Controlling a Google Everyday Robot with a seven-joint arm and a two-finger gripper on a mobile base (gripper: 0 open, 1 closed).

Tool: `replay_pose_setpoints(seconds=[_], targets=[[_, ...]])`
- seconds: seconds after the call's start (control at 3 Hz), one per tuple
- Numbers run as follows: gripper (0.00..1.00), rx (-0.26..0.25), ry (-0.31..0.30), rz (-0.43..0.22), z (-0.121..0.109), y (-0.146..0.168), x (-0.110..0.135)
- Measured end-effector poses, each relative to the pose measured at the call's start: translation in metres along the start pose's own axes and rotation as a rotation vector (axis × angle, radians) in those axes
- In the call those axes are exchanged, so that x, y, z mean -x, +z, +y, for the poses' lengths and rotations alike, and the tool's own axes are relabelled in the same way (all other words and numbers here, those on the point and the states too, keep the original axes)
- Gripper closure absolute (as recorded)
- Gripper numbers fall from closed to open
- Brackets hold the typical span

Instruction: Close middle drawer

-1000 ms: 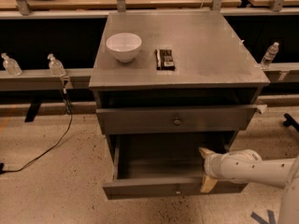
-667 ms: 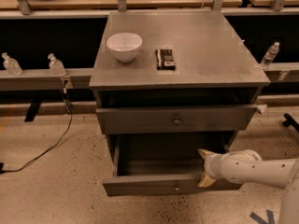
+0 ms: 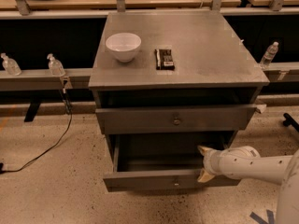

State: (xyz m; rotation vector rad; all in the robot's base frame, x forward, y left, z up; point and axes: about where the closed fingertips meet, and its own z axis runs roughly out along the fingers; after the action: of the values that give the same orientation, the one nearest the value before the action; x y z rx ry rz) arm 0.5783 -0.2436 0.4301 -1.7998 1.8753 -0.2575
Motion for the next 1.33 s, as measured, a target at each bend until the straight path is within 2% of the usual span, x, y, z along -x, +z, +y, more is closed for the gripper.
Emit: replay_pose_setpoints(seconds=[0.33,0.67,1.0,1.33], targets=[[0.23,-0.033,-0.001,-0.013,-0.021,0.000,0.003],[0.23,-0.033,-0.001,-0.013,-0.021,0.000,0.003],[0.20,-0.039,0.023,-0.071,-0.010,-0.023,0.014],[0.18,-0.024,0.035,-0.147,0.008,-0.052,0.025]])
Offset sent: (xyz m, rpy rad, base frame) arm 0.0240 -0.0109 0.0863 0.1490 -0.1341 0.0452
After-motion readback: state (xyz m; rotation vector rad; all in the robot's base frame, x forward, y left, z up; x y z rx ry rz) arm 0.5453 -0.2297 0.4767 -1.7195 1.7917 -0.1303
